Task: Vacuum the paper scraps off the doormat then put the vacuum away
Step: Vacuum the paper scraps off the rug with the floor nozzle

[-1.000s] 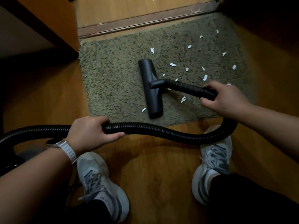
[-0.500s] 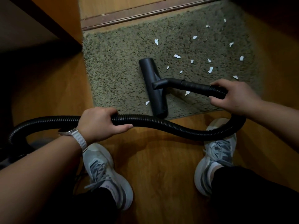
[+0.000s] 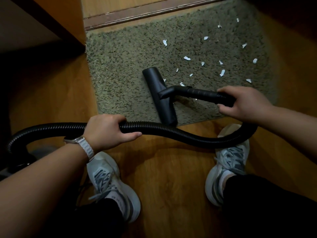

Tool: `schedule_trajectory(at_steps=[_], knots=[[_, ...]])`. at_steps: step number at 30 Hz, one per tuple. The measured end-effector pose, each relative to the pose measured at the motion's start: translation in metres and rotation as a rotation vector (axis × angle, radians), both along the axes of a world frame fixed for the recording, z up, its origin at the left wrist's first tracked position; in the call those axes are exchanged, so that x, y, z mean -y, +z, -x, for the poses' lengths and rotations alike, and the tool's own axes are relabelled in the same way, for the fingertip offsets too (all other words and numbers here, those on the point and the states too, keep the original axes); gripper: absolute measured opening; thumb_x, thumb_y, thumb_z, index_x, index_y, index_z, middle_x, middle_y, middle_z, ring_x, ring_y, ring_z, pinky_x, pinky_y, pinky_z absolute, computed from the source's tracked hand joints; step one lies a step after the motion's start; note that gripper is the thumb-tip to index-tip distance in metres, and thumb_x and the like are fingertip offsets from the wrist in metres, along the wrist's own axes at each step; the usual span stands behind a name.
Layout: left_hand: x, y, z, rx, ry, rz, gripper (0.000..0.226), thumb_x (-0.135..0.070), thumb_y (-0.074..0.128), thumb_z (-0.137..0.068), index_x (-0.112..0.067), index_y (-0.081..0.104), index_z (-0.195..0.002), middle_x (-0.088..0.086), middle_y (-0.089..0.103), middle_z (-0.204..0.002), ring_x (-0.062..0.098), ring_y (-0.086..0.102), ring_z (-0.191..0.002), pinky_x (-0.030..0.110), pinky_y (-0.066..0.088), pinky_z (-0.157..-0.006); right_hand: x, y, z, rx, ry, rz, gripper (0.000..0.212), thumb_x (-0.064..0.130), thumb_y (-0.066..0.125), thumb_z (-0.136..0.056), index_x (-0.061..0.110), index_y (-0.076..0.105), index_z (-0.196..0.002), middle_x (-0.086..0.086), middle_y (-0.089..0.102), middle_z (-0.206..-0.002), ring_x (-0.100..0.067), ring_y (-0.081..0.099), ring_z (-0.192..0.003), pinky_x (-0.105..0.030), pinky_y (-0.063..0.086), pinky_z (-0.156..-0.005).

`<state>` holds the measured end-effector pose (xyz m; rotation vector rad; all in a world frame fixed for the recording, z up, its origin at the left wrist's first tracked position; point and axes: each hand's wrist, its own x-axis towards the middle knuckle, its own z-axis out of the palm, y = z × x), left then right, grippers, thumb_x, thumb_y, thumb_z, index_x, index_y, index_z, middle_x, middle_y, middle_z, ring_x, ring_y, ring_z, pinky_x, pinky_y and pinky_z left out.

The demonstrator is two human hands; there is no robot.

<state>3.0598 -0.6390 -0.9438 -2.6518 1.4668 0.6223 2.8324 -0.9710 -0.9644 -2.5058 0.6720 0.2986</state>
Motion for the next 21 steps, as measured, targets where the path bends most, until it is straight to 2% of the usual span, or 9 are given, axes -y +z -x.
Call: schedule_trajectory(at_steps=[3,7,12,16,21], knots=[[-0.001,-0.003,0.001,0.0,-0.017,-0.012,0.083,-0.1,0.014,-0.06,-0.028,0.054,-0.067,-0.012,0.051,-0.053,0.004,0.05,-0.049,0.022,0.036,-0.042,-0.009,0.0,-0.005,0.049,0.085,0.009,0.046,0.027,0.076,-0.077,0.02,0.066,-0.122,-0.009,0.071,-0.099,-0.033,0.065,-0.093,-0.038,0.051,-0.073],[-0.003,-0.007,0.002,-0.008,-0.052,-0.021,0.08,-0.099,0.015,-0.061,-0.027,0.051,-0.066,-0.011,0.052,-0.055,0.005,0.05,-0.05,0.023,0.034,-0.043,-0.021,-0.003,-0.014,0.029,0.23,0.013,0.051,0.044,0.061,-0.075,0.028,0.064,-0.124,-0.003,0.068,-0.097,-0.03,0.065,-0.091,-0.039,0.053,-0.071],[-0.002,-0.005,0.001,-0.005,-0.026,-0.009,0.08,-0.099,0.015,-0.061,-0.027,0.051,-0.064,-0.012,0.049,-0.051,0.003,0.047,-0.047,0.022,0.031,-0.042,-0.008,-0.002,-0.004,0.06,0.045,0.016,0.047,0.033,0.071,-0.078,0.024,0.064,-0.124,-0.008,0.069,-0.101,-0.033,0.065,-0.095,-0.037,0.05,-0.073],[0.004,-0.003,0.002,-0.01,0.006,0.001,0.07,-0.095,0.024,-0.062,-0.03,0.049,-0.063,-0.011,0.049,-0.049,0.003,0.047,-0.046,0.021,0.029,-0.041,0.01,-0.001,0.002,0.024,-0.073,0.075,0.046,0.032,0.071,-0.084,0.022,0.06,-0.127,-0.012,0.067,-0.103,-0.034,0.062,-0.095,-0.036,0.047,-0.071],[0.007,-0.003,0.004,-0.02,0.021,0.029,0.08,-0.099,0.015,-0.06,-0.028,0.051,-0.063,-0.01,0.048,-0.048,0.004,0.047,-0.045,0.022,0.028,-0.041,0.018,-0.004,-0.005,-0.004,-0.119,0.097,0.044,0.035,0.07,-0.084,0.024,0.06,-0.125,-0.013,0.067,-0.101,-0.035,0.062,-0.094,-0.038,0.05,-0.074]])
